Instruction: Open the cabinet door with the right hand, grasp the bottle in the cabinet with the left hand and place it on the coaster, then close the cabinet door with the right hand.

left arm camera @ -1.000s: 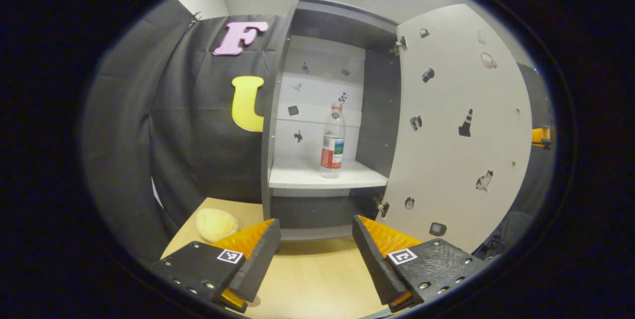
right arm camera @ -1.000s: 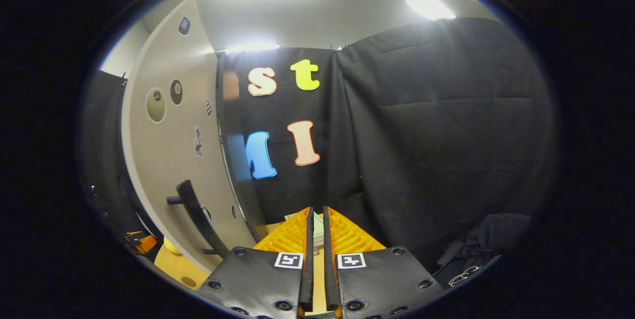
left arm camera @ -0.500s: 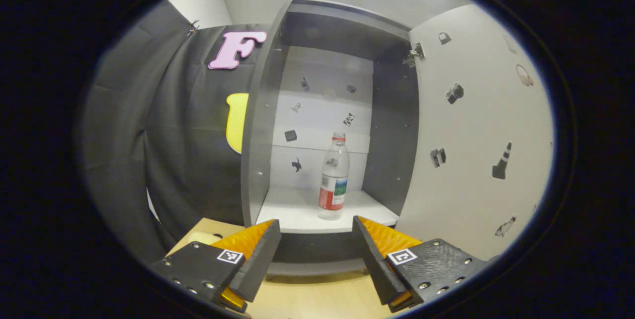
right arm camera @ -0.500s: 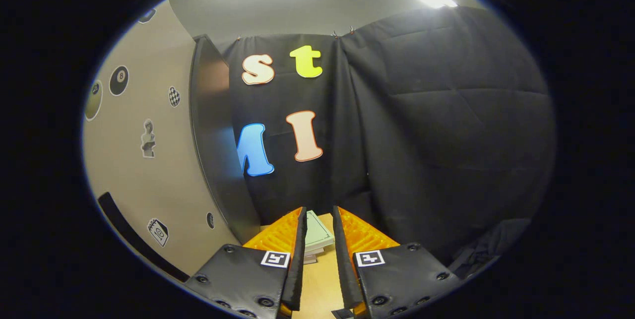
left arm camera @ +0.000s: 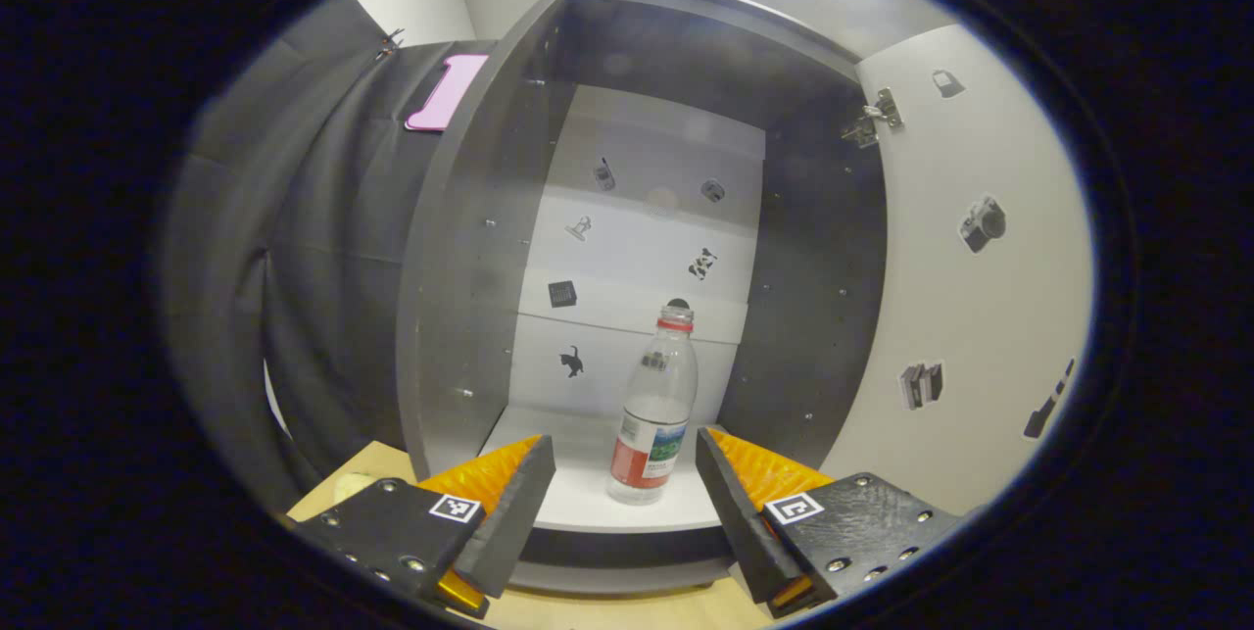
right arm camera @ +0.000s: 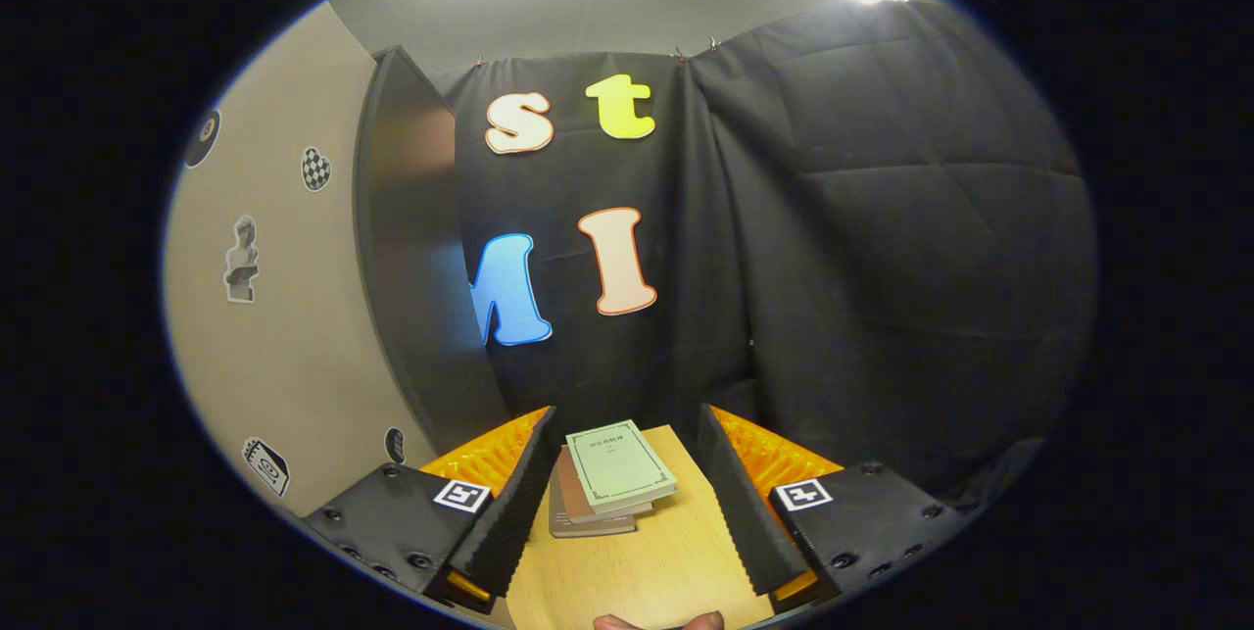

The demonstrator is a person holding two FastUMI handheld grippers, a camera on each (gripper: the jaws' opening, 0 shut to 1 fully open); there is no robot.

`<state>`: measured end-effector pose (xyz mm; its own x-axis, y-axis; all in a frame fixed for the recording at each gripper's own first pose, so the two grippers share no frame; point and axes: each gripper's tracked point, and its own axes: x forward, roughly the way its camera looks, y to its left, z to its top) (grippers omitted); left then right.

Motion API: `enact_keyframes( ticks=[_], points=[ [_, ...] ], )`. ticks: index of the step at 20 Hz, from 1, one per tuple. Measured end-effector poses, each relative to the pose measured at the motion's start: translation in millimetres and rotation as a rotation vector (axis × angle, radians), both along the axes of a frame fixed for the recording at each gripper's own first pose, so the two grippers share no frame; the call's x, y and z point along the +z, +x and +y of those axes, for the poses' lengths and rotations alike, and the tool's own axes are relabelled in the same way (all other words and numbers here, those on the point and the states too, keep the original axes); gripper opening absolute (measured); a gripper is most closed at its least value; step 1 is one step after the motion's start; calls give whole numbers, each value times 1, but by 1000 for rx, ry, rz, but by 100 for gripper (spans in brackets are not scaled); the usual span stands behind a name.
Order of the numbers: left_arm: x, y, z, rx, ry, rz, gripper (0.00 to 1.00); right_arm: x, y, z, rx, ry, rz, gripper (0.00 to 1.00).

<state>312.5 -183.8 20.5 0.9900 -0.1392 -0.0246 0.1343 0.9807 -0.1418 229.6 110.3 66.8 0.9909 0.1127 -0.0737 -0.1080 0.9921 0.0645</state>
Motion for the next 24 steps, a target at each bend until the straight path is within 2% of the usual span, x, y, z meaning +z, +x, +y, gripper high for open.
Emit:
enact_keyframes(
  ticks=[1,5,6,7,9,10,14,16,17,18,24],
  points=[
    [1,8,-2,-7,-7,-1,89,-2,3,-2,0,7,5,94],
    [-2,40,-12,-35,-12,3,92,-18,9,-5,6,28,65,96],
    [-3,48,-16,-41,-14,4,91,-21,9,-7,-1,22,76,97],
    [-5,54,-18,-48,-16,5,90,-23,11,-12,-12,11,84,90],
    [-9,66,-24,-63,-11,11,89,-27,13,-14,-18,-3,96,90],
    [-12,73,-29,-76,-8,20,89,-28,14,-14,-20,-2,103,97],
    [-23,91,-35,-87,-11,40,87,-34,23,-17,-27,46,130,97],
    [-26,99,-40,-99,3,41,89,-36,25,-17,-20,70,136,97],
    [-28,103,-41,-99,9,43,87,-39,28,-20,-27,63,144,97],
    [-29,108,-41,-94,14,43,89,-43,28,-23,-29,53,155,97],
    [-31,120,-48,-98,42,36,89,-50,31,-27,-36,28,179,97]
  ],
)
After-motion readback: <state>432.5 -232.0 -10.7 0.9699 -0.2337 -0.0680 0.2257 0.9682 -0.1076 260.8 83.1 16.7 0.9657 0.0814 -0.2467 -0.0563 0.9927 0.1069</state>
